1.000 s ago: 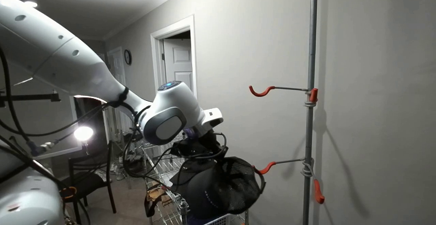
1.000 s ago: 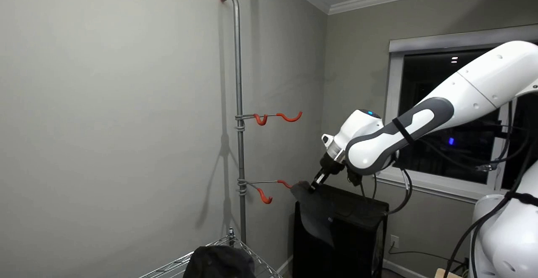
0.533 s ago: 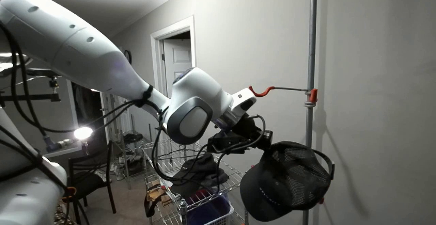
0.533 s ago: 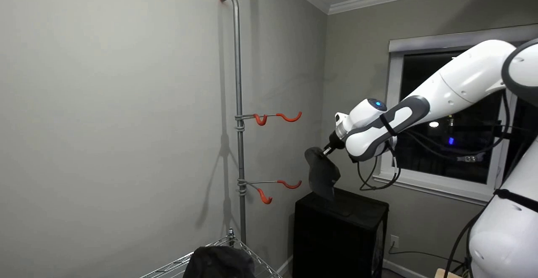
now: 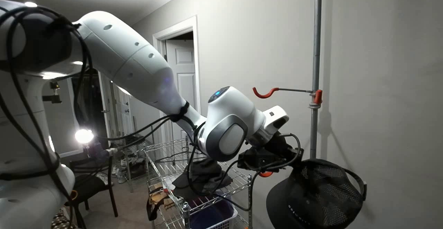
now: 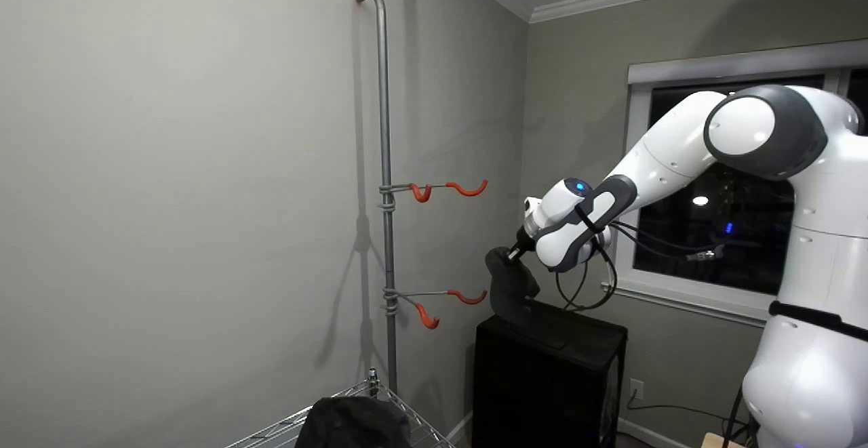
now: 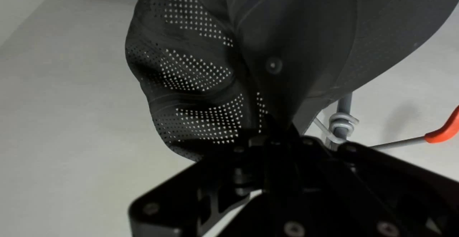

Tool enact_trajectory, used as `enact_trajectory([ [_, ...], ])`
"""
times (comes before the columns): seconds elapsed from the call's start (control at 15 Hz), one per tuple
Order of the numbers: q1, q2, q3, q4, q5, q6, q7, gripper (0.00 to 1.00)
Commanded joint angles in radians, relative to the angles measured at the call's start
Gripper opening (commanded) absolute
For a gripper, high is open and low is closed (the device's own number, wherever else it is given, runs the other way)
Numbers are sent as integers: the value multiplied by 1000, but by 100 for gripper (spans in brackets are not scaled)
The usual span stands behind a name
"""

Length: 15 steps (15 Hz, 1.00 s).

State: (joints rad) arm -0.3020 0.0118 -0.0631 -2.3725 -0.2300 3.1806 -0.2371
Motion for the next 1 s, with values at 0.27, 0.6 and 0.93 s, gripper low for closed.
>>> enact_trajectory([
  [0.27,154,98,-13,38,-9,19,-14,1],
  [0.6,205,129,-130,40,-100,2,22,1],
  [0.93,296,146,-285,56,-195,4,39,1],
])
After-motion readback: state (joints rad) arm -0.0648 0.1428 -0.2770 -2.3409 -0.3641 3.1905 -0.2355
